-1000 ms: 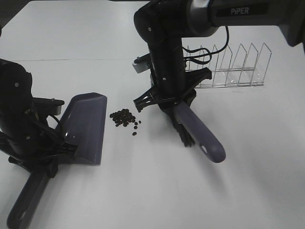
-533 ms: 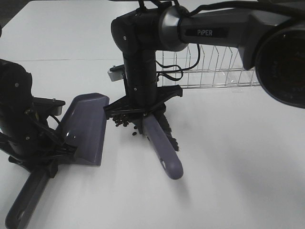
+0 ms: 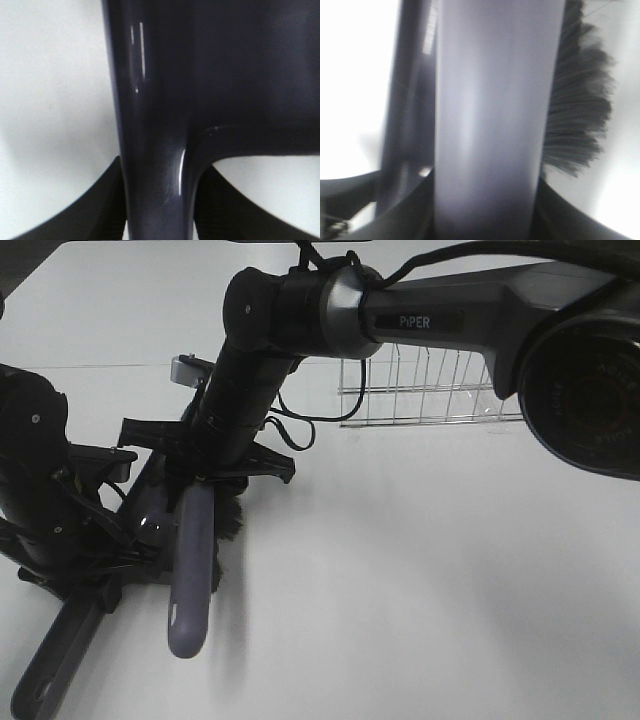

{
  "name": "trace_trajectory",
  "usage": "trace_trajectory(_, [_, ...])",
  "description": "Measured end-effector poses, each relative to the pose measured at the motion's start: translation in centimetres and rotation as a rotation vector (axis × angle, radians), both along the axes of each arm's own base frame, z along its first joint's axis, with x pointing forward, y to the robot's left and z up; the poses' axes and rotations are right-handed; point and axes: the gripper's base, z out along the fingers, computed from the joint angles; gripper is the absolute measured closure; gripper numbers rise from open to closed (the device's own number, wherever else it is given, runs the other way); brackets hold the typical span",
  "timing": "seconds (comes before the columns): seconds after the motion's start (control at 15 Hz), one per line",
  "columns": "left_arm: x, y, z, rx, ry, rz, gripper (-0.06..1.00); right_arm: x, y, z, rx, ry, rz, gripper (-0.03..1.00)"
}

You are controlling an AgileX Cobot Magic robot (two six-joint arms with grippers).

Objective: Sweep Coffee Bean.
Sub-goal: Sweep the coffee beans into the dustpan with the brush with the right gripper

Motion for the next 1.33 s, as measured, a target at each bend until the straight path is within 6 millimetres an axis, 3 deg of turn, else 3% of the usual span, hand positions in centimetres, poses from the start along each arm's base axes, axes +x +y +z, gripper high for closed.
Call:
trace_trajectory(0.27, [0.0,0.0,0.0,0.0,0.0,0.0,0.6,-0.1,0.9,0.4,0.118,0.024,-0.004,0.67])
trace_trajectory(0.87, [0.0,0.0,0.0,0.0,0.0,-0.001,0.6,1.9,-0.9,3.0,0.135,0.036,0.038,0.67])
trace_trajectory(1.33, [0.0,0.0,0.0,-0.001,-0.002,-0.012,0.6,1.2,-4.7,8.7,-0.197,-0.135,0.215,0.67])
